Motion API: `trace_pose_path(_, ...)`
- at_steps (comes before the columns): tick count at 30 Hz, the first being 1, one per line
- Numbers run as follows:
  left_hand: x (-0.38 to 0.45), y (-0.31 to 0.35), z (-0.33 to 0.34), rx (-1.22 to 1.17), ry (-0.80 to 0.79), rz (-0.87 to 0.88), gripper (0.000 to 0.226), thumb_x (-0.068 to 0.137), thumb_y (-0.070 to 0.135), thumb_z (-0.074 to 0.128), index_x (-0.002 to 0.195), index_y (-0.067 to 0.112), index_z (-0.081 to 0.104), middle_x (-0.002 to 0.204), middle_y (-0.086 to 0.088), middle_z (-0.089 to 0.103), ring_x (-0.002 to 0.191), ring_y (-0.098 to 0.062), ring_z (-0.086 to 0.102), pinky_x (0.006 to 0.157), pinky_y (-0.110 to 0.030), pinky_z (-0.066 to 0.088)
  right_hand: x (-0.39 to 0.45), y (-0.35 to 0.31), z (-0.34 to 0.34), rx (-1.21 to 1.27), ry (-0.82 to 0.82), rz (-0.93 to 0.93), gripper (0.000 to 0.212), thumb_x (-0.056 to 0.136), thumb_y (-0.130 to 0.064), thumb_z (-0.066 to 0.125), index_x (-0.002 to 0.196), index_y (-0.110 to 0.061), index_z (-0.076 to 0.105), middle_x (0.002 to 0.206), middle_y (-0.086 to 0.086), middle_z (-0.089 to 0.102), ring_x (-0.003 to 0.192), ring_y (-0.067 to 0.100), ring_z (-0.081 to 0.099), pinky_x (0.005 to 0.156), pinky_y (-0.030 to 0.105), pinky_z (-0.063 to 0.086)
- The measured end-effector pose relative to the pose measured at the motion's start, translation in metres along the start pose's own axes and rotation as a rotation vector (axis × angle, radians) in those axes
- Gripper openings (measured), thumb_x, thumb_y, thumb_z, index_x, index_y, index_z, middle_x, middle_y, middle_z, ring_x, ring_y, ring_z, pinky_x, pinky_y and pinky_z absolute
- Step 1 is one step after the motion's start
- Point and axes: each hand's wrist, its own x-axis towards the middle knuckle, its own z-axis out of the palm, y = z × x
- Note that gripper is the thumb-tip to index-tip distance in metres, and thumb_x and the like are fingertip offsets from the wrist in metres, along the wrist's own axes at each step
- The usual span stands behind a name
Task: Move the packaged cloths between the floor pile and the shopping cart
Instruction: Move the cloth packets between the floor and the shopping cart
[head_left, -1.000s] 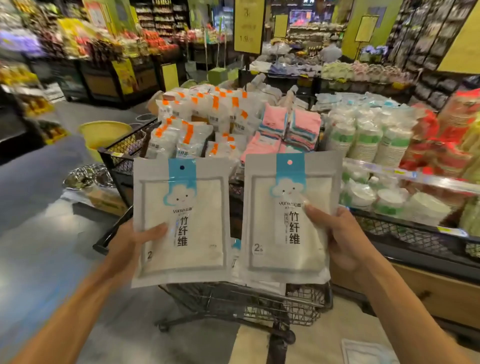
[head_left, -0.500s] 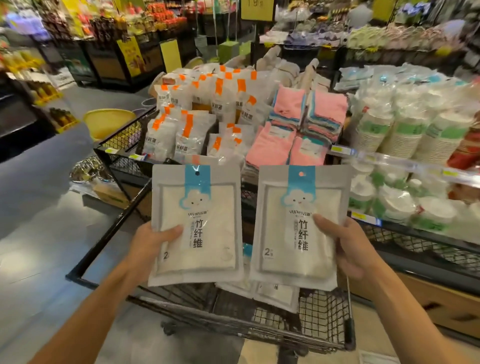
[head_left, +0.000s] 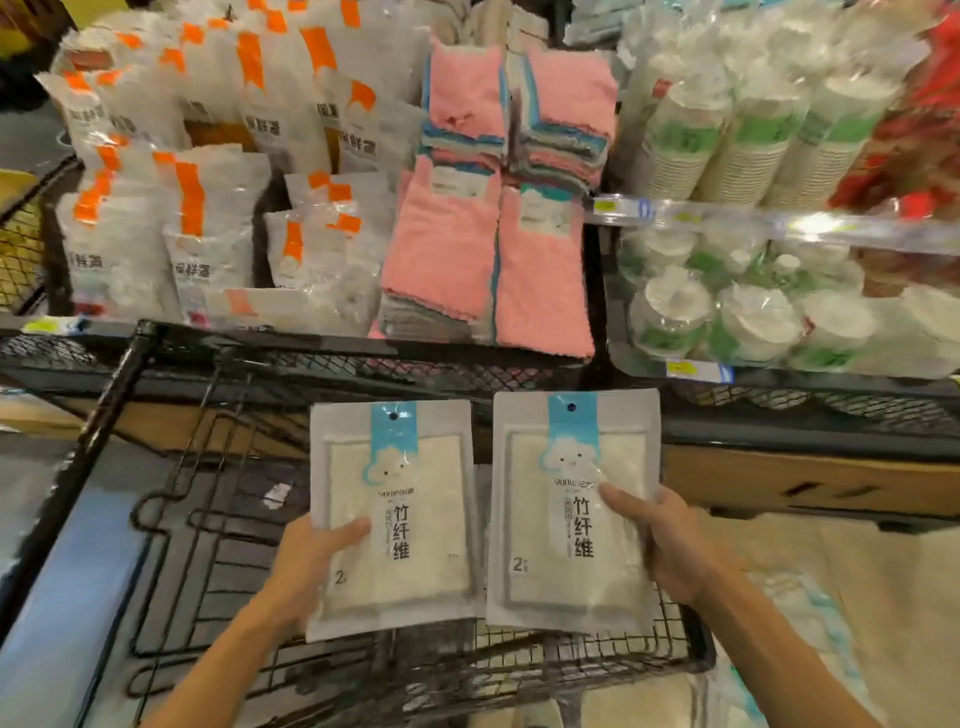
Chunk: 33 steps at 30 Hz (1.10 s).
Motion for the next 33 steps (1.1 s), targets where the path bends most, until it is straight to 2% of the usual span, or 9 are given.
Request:
trace_pose_path(4, 0.060, -0.039, 0.003, 0.075, -0.033, -0.096, 0.016, 0.092, 0.000, 0.065, 0.103, 0.011, 0.071, 0.095, -0.008, 0.079, 0.084, -0.026, 0.077, 0.072, -0.043, 0.060, 0.042, 0.048, -0.011, 0.000, 0.069, 0.060, 0.048, 0.087, -0.012, 0.070, 0.132, 0.001, 0.060, 0.123, 0.025, 0.071, 0.114, 0.045, 0.069, 0.100, 0.065, 0.052)
trace_pose_path(8, 0.121, -0.085, 0.002, 0.118, -0.051, -0.159, 0.016, 0.092, 0.001, 0.066, 0.105, 0.011, 0.070, 0.095, -0.005, 0.080, 0.088, -0.028, 0.077, 0.073, -0.044, 0.059, 0.094, 0.097, -0.022, 0.061, 0.115, 0.120, 0.046, 0.093, -0.008, 0.065, 0.137, 0.000, 0.056, 0.130, 0.026, 0.068, 0.120, 0.045, 0.066, 0.104, 0.068, 0.047)
trace_pose_path(14, 0.197, -0.154, 0.007, 0.166, -0.042, -0.223, 0.020, 0.090, 0.003, 0.071, 0.107, 0.011, 0.072, 0.098, -0.005, 0.079, 0.090, -0.026, 0.076, 0.078, -0.042, 0.060, 0.174, 0.159, -0.034, 0.003, 0.151, 0.216, 0.043, 0.092, -0.010, 0.067, 0.133, 0.001, 0.060, 0.125, 0.023, 0.072, 0.115, 0.042, 0.070, 0.101, 0.062, 0.053)
trace_pose_path(16, 0.217, -0.171, 0.012, 0.199, -0.048, -0.225, 0.016, 0.090, 0.003, 0.071, 0.103, 0.013, 0.073, 0.094, -0.003, 0.080, 0.085, -0.020, 0.077, 0.072, -0.035, 0.059, 0.198, 0.175, -0.039, -0.026, 0.161, 0.252, 0.041, 0.092, -0.010, 0.068, 0.131, 0.002, 0.060, 0.121, 0.022, 0.073, 0.111, 0.041, 0.071, 0.094, 0.058, 0.057)
trace_pose_path(18, 0.235, -0.190, 0.014, 0.227, -0.041, -0.260, 0.016, 0.090, 0.004, 0.071, 0.105, 0.010, 0.074, 0.098, -0.005, 0.079, 0.088, -0.021, 0.076, 0.074, -0.034, 0.059, 0.218, 0.189, -0.044, -0.056, 0.181, 0.268, 0.038, 0.092, -0.009, 0.070, 0.127, 0.003, 0.063, 0.117, 0.022, 0.075, 0.106, 0.040, 0.073, 0.086, 0.053, 0.061)
trace_pose_path(22, 0.265, -0.223, 0.017, 0.216, 0.025, -0.313, 0.021, 0.088, 0.009, 0.075, 0.109, 0.004, 0.071, 0.106, -0.014, 0.077, 0.093, -0.029, 0.075, 0.081, -0.039, 0.060, 0.254, 0.216, -0.049, -0.117, 0.214, 0.293, 0.036, 0.089, -0.015, 0.076, 0.121, -0.001, 0.068, 0.112, 0.018, 0.077, 0.102, 0.037, 0.076, 0.096, 0.060, 0.056)
trace_pose_path(26, 0.282, -0.239, 0.027, 0.240, 0.123, -0.323, 0.027, 0.089, 0.013, 0.076, 0.112, 0.009, 0.062, 0.104, -0.004, 0.070, 0.098, -0.021, 0.065, 0.085, -0.034, 0.049, 0.276, 0.235, -0.049, -0.185, 0.219, 0.229, 0.049, 0.084, -0.026, 0.081, 0.125, -0.003, 0.065, 0.112, 0.016, 0.077, 0.100, 0.036, 0.076, 0.092, 0.058, 0.059)
trace_pose_path(30, 0.294, -0.254, 0.027, 0.251, 0.158, -0.318, 0.050, 0.084, 0.016, 0.082, 0.130, 0.006, 0.062, 0.115, -0.015, 0.074, 0.099, -0.030, 0.071, 0.089, -0.042, 0.058, 0.287, 0.249, -0.045, -0.351, 0.352, 0.119, 0.029, 0.091, -0.018, 0.076, 0.118, -0.010, 0.071, 0.102, 0.007, 0.080, 0.095, 0.028, 0.077, 0.085, 0.052, 0.063)
trace_pose_path(33, 0.292, -0.254, 0.030, 0.377, 0.150, -0.265, 0.036, 0.089, 0.022, 0.076, 0.122, 0.015, 0.062, 0.113, -0.012, 0.072, 0.097, -0.034, 0.071, 0.089, -0.051, 0.059, 0.292, 0.258, -0.040, -0.476, 0.510, 0.072, 0.036, 0.088, -0.017, 0.080, 0.120, -0.008, 0.064, 0.107, 0.003, 0.076, 0.095, 0.026, 0.075, 0.081, 0.048, 0.064)
